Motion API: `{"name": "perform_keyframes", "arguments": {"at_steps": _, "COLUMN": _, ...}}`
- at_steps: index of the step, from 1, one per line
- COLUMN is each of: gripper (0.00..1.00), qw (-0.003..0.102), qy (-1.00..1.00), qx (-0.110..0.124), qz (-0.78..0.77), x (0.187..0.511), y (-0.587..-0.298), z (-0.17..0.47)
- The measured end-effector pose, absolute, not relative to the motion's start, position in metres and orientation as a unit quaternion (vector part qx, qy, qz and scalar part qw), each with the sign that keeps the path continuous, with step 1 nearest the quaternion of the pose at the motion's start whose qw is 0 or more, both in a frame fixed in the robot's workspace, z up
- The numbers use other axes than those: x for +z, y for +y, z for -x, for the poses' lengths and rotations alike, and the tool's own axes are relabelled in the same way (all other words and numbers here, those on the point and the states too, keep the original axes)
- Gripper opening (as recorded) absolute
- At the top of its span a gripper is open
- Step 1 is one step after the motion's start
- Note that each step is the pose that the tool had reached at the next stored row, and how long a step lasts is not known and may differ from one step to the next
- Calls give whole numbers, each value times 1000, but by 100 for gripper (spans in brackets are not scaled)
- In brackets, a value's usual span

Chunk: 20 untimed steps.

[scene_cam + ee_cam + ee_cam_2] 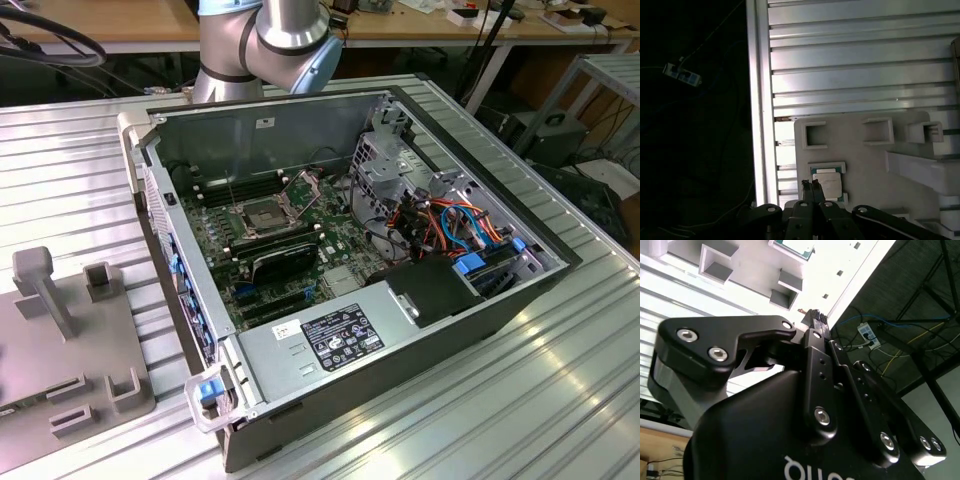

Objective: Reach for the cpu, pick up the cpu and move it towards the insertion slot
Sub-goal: 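Pick up the cpu and move it towards the insertion slot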

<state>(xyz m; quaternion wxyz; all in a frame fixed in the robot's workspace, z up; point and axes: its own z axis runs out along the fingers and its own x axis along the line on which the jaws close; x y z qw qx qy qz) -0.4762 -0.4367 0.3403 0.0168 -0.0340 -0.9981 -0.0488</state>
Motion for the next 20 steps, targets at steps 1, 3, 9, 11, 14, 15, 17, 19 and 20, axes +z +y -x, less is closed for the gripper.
{"name": "perform_keyframes", "arguments": {"at_steps": 1, "gripper": 11, "qw": 17, "qy": -998, "qx": -49, "qz": 34, "x": 340, "y": -437, "z": 476}}
{"name": "perform_keyframes", "arguments": {"at_steps": 3, "gripper": 11, "qw": 17, "qy": -998, "qx": -49, "qz": 34, "x": 340, "y": -437, "z": 476}}
{"name": "perform_keyframes", "arguments": {"at_steps": 9, "gripper": 11, "qw": 17, "qy": -998, "qx": -49, "qz": 34, "x": 340, "y": -437, "z": 476}}
{"name": "perform_keyframes", "arguments": {"at_steps": 11, "gripper": 11, "qw": 17, "qy": -998, "qx": -49, "qz": 34, "x": 340, "y": -437, "z": 476}}
{"name": "perform_keyframes", "arguments": {"at_steps": 14, "gripper": 30, "qw": 17, "qy": -998, "qx": -49, "qz": 34, "x": 340, "y": -437, "z": 476}}
{"name": "perform_keyframes", "arguments": {"at_steps": 15, "gripper": 36, "qw": 17, "qy": -998, "qx": -49, "qz": 34, "x": 340, "y": -437, "z": 476}}
{"name": "perform_keyframes", "arguments": {"at_steps": 17, "gripper": 48, "qw": 17, "qy": -998, "qx": -49, "qz": 34, "x": 340, "y": -437, "z": 476}}
{"name": "perform_keyframes", "arguments": {"at_steps": 19, "gripper": 60, "qw": 17, "qy": -998, "qx": -49, "qz": 34, "x": 340, "y": -437, "z": 476}}
{"name": "perform_keyframes", "arguments": {"at_steps": 20, "gripper": 65, "qw": 17, "qy": -998, "qx": -49, "qz": 34, "x": 340, "y": -437, "z": 476}}
